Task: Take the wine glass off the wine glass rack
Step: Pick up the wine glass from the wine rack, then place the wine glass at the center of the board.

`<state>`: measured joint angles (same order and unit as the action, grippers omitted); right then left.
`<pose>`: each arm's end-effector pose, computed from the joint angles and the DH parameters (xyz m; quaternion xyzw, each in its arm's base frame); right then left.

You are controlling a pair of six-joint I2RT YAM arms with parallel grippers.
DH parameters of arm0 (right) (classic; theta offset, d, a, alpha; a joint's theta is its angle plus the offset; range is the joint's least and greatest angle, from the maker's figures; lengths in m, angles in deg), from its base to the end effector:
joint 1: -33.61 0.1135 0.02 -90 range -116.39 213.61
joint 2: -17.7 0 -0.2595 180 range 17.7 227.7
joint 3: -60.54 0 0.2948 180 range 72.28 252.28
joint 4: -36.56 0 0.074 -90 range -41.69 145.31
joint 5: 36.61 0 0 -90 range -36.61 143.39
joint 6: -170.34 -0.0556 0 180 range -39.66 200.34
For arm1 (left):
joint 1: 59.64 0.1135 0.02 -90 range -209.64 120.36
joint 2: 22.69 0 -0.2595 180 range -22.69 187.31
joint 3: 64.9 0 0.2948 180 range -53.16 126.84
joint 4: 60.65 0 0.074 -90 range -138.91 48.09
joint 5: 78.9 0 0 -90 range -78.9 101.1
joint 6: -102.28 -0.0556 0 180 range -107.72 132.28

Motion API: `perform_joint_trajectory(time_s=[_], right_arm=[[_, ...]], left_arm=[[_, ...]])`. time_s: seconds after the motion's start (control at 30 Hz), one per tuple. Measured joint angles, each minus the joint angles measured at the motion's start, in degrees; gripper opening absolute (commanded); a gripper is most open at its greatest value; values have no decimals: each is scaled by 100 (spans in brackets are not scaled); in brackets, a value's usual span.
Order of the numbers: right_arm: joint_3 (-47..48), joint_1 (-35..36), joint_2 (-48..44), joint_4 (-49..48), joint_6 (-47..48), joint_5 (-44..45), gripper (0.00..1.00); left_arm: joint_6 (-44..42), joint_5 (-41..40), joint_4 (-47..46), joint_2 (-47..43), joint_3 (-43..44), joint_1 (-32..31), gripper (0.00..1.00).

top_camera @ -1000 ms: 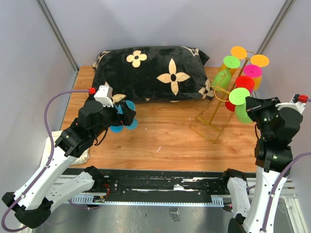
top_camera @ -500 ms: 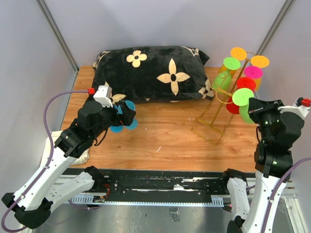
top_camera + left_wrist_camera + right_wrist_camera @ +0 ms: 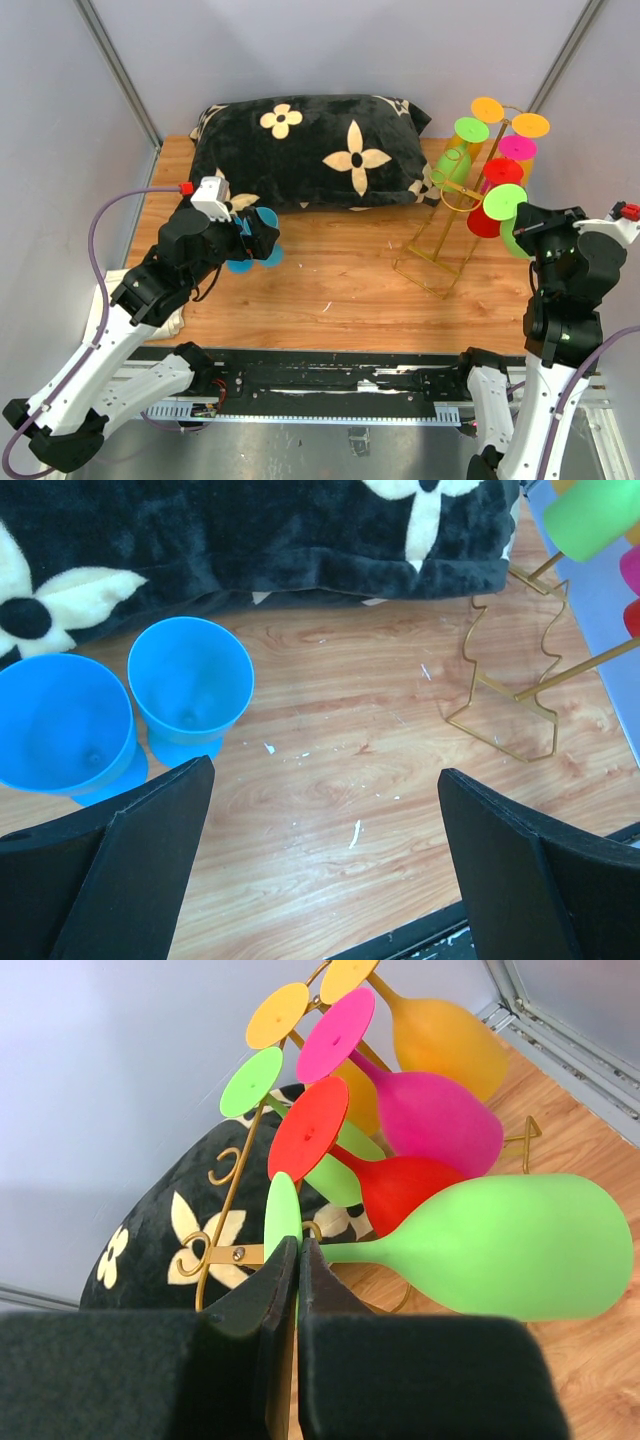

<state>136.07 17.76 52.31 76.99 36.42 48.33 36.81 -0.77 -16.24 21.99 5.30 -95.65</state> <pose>0.1539 -0.0386 0.4551 0.3233 0.6255 0.2022 0.6807 0.1871 -0.1219 0.3814 0.0211 0.8112 -0.2189 0.5419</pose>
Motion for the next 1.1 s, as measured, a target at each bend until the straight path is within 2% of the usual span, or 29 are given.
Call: perform_joint_trajectory(time_s=[0.3, 0.4, 0.67, 0.9, 1.1], right_arm=[[304, 0, -341, 199, 400, 131, 1], [444, 0, -457, 302, 522, -96, 1], [612, -2, -616, 450, 407, -1823, 1], [1742, -2, -498, 1523, 868, -2557, 1], [1582, -2, -494, 1720, 981, -3585, 1]], left_arm=[[31, 22, -20, -52, -11, 0, 100], [61, 52, -72, -107, -46, 0, 100], [160, 203, -317, -337, -219, 0, 100], [168, 407, -476, -321, -238, 0, 100], [170, 603, -551, -260, -238, 0, 100]])
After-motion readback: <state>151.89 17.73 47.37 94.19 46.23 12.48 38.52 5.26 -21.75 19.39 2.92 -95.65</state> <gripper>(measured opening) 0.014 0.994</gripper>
